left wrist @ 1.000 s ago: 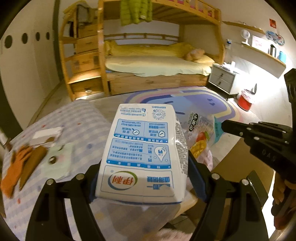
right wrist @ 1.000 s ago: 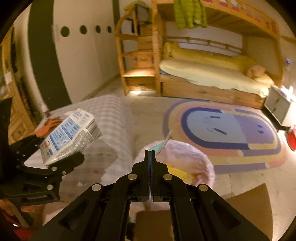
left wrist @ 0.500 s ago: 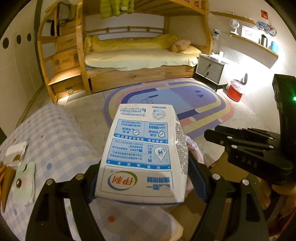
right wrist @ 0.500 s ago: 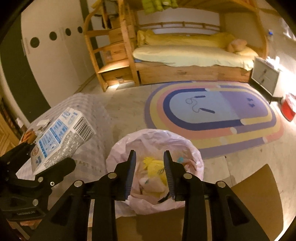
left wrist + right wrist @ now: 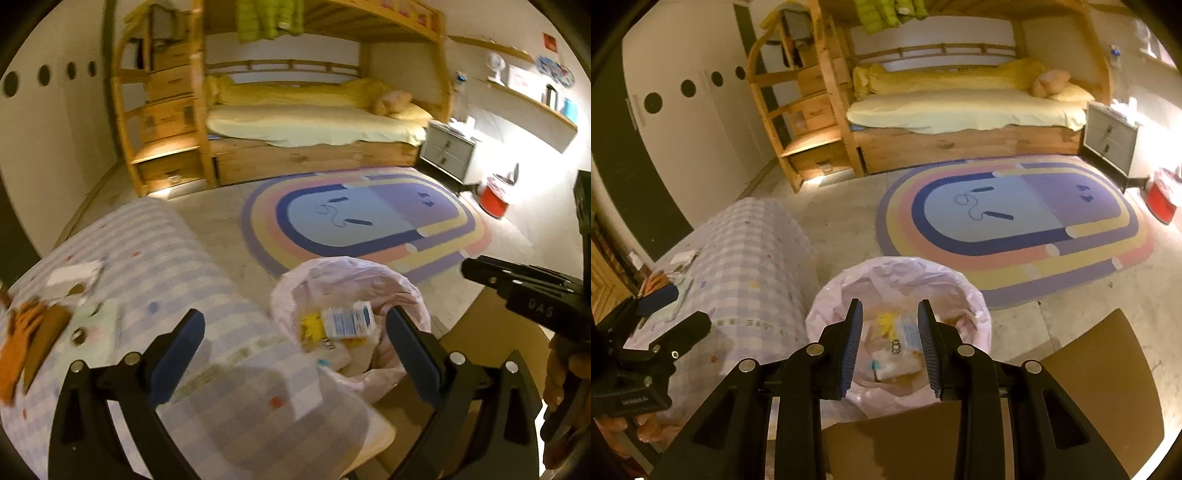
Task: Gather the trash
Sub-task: 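Move both open tools back over the table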
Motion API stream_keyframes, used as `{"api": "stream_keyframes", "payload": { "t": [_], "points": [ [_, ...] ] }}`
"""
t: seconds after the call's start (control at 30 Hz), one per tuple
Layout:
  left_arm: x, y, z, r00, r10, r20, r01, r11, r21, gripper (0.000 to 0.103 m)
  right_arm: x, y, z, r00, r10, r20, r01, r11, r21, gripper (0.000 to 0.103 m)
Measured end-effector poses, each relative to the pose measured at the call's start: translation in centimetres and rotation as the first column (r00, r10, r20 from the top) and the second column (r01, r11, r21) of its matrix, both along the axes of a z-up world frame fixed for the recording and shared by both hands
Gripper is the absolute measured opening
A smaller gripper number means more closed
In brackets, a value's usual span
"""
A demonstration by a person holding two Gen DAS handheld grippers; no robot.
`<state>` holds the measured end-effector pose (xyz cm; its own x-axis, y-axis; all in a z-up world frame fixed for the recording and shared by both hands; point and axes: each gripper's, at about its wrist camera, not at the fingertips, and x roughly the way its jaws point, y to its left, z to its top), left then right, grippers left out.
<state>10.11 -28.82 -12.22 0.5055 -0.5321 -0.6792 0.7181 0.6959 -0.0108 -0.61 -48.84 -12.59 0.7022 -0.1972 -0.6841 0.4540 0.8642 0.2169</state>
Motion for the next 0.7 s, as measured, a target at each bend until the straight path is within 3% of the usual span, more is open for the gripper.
{"api": "stream_keyframes", "payload": {
  "t": [0.27,0.43,0.7],
  "points": [
    [-0.6,6.7,2.3,0.990,0.131,0.051,-0.129,0.991,-0.040,0.095,0.1,3.8,2.1,0.996,0.081,0.028,-0.080,0.996,-0.025,0.035],
    [-0.9,11.2,3.0,0.975,0.214,0.065,-0.211,0.976,-0.056,0.095,1.2,7.7,3.2,0.982,0.185,0.028,-0.183,0.982,-0.042,0.037],
    [-0.2,19.6,2.3,0.923,0.381,0.052,-0.378,0.924,-0.053,0.095,4.6,15.2,3.8,0.929,0.370,-0.005,-0.370,0.926,-0.071,0.044]
  ]
}}
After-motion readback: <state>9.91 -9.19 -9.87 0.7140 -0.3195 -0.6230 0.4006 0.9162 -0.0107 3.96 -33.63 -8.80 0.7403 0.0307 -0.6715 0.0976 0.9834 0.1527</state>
